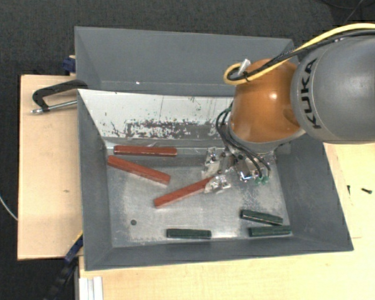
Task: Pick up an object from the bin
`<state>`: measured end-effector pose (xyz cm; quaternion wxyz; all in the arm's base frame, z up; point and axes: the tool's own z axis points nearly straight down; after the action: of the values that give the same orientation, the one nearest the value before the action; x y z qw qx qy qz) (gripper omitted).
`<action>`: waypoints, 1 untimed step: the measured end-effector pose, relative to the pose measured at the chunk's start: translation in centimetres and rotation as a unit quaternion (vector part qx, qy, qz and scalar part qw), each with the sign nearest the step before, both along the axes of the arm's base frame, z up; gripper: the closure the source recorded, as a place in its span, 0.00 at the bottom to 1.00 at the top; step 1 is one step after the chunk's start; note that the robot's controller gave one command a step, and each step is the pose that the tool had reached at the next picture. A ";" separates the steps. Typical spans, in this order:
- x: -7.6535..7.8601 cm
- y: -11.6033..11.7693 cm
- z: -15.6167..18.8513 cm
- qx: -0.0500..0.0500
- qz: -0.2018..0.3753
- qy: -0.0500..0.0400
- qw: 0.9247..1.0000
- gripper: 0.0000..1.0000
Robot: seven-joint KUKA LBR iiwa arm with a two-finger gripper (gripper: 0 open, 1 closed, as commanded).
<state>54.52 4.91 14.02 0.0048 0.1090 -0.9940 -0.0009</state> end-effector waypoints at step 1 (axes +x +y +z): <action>0.6 0.3 2.3 0.001 0.014 -0.008 1.000 1.00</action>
Offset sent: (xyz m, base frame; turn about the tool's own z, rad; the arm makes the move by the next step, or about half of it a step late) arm 0.0111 0.0064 0.0668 -0.2597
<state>55.17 5.16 16.28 -0.0029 0.1226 -0.9925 -0.0011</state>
